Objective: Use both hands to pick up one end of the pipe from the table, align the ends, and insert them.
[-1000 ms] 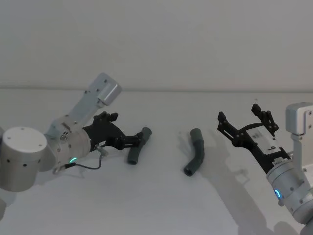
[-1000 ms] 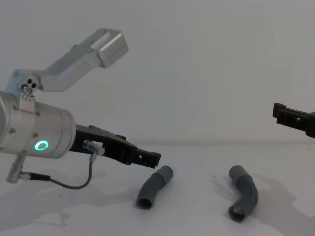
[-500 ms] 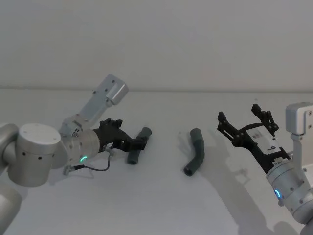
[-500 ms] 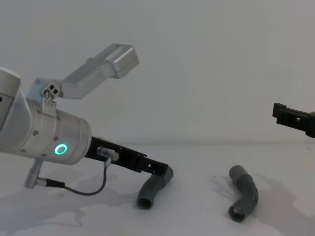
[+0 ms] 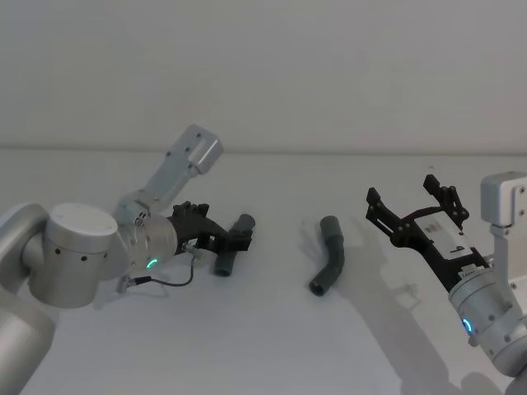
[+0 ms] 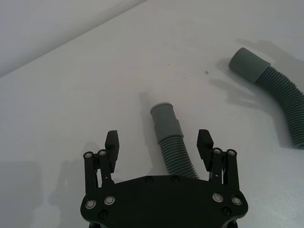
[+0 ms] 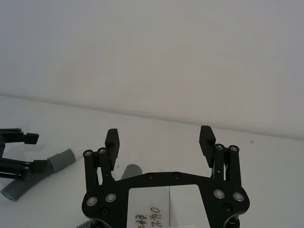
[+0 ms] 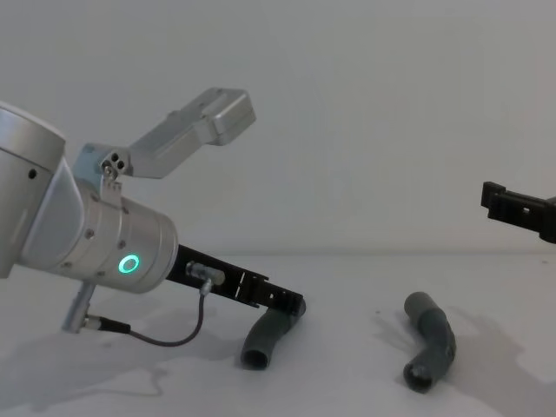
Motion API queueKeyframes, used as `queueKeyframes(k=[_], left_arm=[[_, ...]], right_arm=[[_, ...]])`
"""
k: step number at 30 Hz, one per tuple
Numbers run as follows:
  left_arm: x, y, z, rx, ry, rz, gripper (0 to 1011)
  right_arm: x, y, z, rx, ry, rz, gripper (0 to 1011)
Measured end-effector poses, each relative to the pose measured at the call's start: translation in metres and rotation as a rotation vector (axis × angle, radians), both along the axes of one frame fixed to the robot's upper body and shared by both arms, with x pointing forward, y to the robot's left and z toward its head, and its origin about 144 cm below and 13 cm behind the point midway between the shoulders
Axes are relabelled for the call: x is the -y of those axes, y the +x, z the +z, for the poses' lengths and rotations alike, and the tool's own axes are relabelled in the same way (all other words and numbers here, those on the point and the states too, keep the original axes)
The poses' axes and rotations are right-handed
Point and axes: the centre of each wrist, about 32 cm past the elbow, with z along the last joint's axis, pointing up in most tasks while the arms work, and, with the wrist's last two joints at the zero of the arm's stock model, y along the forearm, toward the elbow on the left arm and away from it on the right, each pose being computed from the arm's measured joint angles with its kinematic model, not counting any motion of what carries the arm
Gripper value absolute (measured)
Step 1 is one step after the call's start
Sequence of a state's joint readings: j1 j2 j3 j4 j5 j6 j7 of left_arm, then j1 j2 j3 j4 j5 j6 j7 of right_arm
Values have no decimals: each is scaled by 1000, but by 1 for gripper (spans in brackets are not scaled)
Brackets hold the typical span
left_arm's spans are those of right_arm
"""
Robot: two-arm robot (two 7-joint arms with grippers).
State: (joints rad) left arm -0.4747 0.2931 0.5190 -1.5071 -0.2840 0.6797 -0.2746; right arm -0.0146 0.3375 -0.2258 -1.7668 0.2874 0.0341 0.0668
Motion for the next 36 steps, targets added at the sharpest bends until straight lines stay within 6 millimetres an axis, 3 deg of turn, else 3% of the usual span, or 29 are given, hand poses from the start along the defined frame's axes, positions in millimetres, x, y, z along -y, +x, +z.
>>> queueKeyframes(k=[36], left_arm=[[22,16,-10,-56,44,29,1001]], right_arm=[[0,0,0,0,0,0,1001]])
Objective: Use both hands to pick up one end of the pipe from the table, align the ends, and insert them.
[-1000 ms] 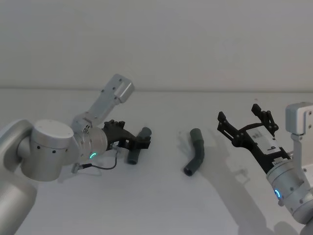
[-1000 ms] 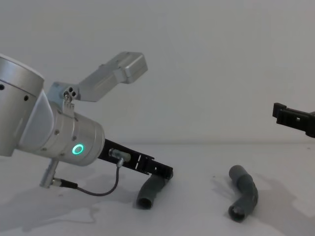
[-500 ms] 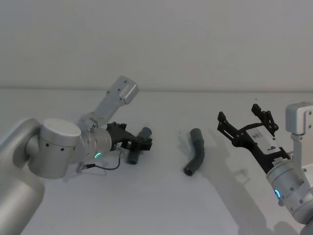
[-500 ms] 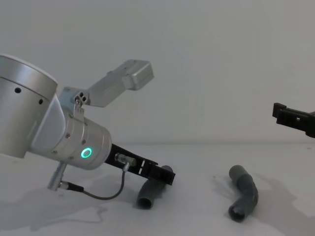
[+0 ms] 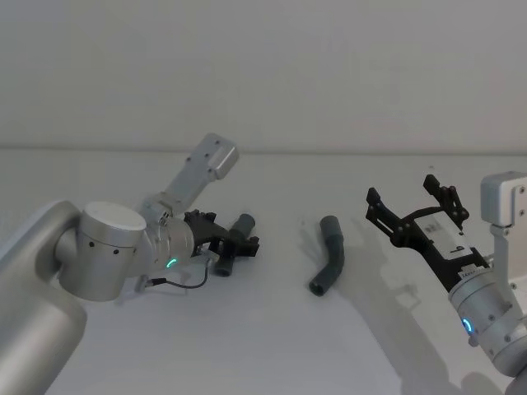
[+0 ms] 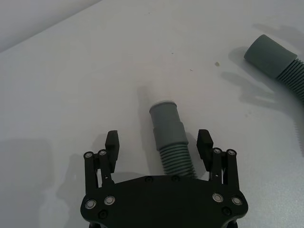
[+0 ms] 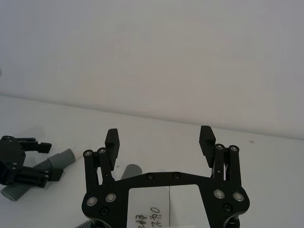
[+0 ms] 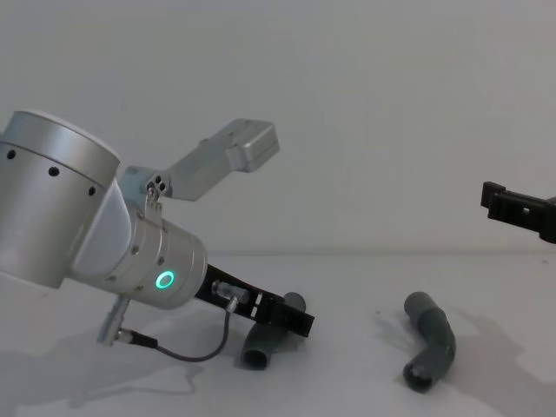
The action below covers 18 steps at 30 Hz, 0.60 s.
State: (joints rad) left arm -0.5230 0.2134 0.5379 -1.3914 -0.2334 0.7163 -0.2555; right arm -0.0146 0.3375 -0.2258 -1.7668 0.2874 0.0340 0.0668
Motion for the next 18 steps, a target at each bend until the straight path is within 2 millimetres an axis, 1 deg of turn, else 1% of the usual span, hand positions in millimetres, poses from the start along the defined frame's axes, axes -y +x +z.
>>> queueKeyframes(k=[2,4,5,6,7,8,11,12,14,15,18], left_arm=[[0,0,-1,0,0,0,994],[1,1,-1,0,0,0,949],[1,1,-1,1,0,1,909],[1,1,-1,1,0,1,909],[2,1,-2,1,0,1,876],[2,1,-2,1,0,1,869],[2,2,-2,1,0,2,776],[2,2,-2,2,-1,2,724],[3,2,-2,2,-1,2,667],[3,2,-2,2,-1,2,667],[3,2,-3,2,-1,2,557]], right_arm=[[0,0,0,0,0,0,1001],[0,0,0,0,0,0,1001],[0,0,0,0,0,0,1001],[0,0,0,0,0,0,1001],[0,0,0,0,0,0,1001],[0,0,0,0,0,0,1001],[0,0,0,0,0,0,1001],[0,0,0,0,0,0,1001],[0,0,0,0,0,0,1001],[0,0,0,0,0,0,1001],[0,0,0,0,0,0,1001]])
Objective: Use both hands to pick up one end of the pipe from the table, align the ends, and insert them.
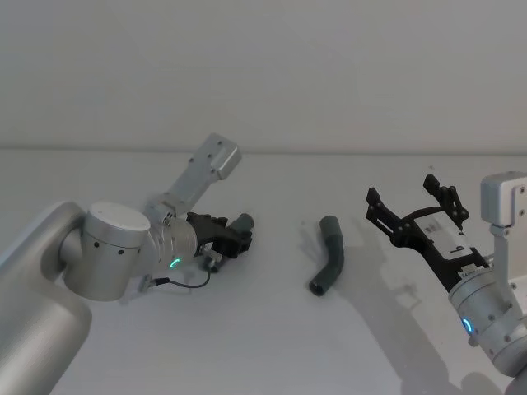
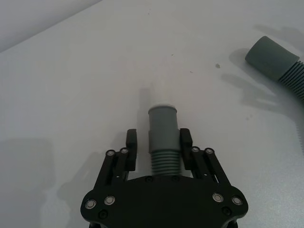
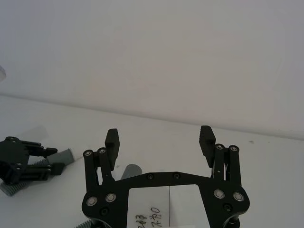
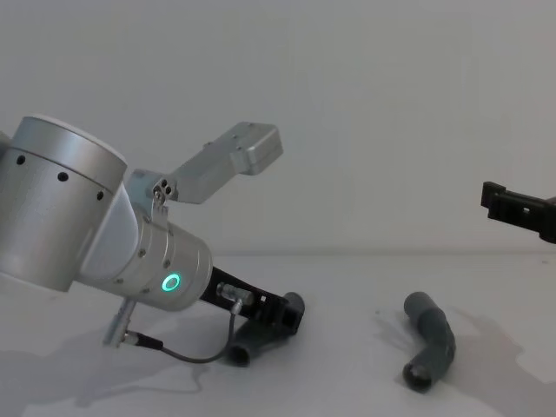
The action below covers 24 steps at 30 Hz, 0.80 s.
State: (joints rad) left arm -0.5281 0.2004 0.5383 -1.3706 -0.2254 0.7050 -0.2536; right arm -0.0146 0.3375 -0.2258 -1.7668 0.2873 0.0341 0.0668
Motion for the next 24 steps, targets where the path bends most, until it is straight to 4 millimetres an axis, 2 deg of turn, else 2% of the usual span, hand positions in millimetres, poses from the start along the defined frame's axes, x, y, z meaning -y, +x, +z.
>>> queueKeyframes(k=[5,7,24], left_arm=[[0,0,0,0,0,1,393],[0,0,0,0,0,1,358],[1,1,-1,1,1,1,357]], right_arm=[[0,0,0,0,0,0,1001],[0,0,0,0,0,0,1001],[0,0,0,0,0,0,1001]])
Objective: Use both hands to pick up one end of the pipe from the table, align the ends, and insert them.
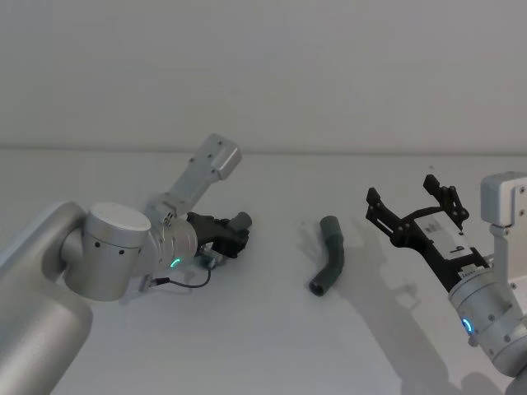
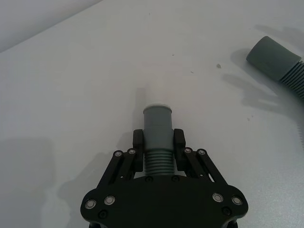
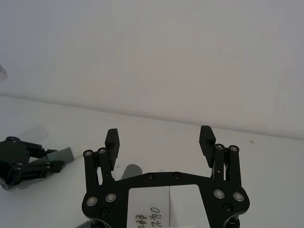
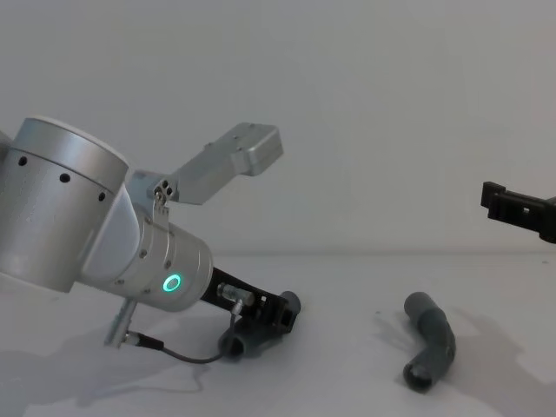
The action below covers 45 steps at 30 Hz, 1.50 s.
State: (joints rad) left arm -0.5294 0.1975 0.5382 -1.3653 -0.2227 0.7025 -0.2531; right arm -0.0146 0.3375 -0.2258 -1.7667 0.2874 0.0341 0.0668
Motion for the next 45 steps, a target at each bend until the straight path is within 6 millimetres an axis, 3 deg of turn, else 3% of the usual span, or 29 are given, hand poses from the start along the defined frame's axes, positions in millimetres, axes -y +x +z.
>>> queueKeyframes(k=[19,38,45], left_arm=[[0,0,0,-1,-1,0,357],[0,0,0,-1,0,0,357],[0,0,0,-1,0,0,357]], right_arm=[[3,-4,4,-38,-21,34,1001],[20,-19,31,-274,-92,136,1001],[21,-16,40,-324,-136,165,1001]])
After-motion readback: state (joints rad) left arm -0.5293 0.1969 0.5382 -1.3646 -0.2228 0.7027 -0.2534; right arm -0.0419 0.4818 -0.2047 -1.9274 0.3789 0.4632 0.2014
